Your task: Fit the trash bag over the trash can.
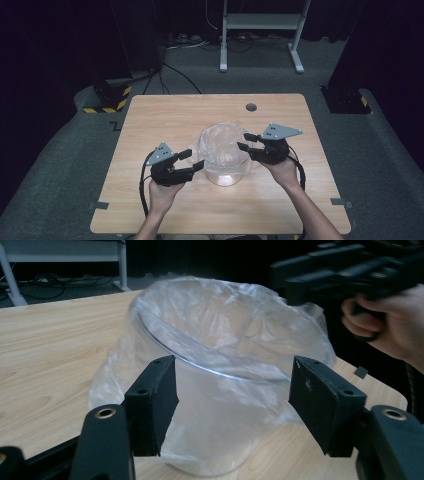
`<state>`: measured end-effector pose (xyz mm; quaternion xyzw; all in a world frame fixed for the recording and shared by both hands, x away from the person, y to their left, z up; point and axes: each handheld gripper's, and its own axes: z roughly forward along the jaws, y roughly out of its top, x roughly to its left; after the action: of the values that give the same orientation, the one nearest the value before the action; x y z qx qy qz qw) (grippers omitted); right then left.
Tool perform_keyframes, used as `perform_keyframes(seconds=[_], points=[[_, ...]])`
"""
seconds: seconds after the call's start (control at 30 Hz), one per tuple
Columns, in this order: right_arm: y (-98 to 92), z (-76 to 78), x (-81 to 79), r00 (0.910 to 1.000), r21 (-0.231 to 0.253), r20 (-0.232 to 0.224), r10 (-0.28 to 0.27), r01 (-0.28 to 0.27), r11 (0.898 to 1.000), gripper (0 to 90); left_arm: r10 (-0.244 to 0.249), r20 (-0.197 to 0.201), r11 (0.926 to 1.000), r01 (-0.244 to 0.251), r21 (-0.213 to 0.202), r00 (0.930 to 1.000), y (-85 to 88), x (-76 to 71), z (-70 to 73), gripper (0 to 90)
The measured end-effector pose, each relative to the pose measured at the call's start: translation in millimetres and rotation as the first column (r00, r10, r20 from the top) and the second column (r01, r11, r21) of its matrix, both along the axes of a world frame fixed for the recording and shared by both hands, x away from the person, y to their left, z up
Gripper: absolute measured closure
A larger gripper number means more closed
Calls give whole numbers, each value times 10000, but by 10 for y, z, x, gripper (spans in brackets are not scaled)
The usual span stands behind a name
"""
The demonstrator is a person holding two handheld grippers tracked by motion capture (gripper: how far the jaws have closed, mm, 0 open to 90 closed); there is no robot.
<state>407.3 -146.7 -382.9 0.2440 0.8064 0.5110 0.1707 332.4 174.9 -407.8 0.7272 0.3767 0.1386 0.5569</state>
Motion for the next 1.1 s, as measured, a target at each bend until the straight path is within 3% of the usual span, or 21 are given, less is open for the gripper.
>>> perform_keyframes(seconds=[0.1,0.17,0.4,0.43,0.57,0.6,0.77,0.87,0.93,0.97,1.1], points=[[72,-55,105,9995,-152,-119,-302,300,9994,566,31,37,9998,-32,203,10000,-49,-48,-24,341],[106,-96,152,9989,-272,-195,-420,414,9988,561,177,171,9973,-189,713,9997,-121,-78,-80,335],[121,-158,201,9979,-377,-413,-508,493,9981,557,429,-1,9903,-425,1323,9991,-178,-47,-240,328],[113,-173,214,9972,-429,-528,-533,511,9978,560,538,-39,9838,-524,1714,9985,-193,-18,-298,330],[121,-190,221,9973,-429,-598,-429,404,9983,557,687,-280,9747,-611,2150,9972,-217,39,-392,338],[131,-198,223,9974,-478,-611,-377,348,9983,556,826,-320,9636,-716,2575,9961,-230,71,-450,341],[184,-231,219,9978,-697,-610,-263,220,9973,545,1039,-664,9530,-803,2920,9924,-177,112,-545,346],[197,-249,223,9977,-745,-611,-277,232,9970,544,956,-826,9595,-698,2729,9920,-103,71,-546,341],[201,-249,219,9979,-785,-585,-284,238,9966,541,646,-610,9768,-506,2081,9960,0,-42,-487,342],[202,-249,219,9979,-788,-582,-285,239,9966,541,559,-492,9800,-454,1939,9972,33,-76,-462,343],[202,-249,219,9980,-791,-572,-283,237,9966,542,820,-11,9842,-808,1574,9966,152,-136,-380,368]])
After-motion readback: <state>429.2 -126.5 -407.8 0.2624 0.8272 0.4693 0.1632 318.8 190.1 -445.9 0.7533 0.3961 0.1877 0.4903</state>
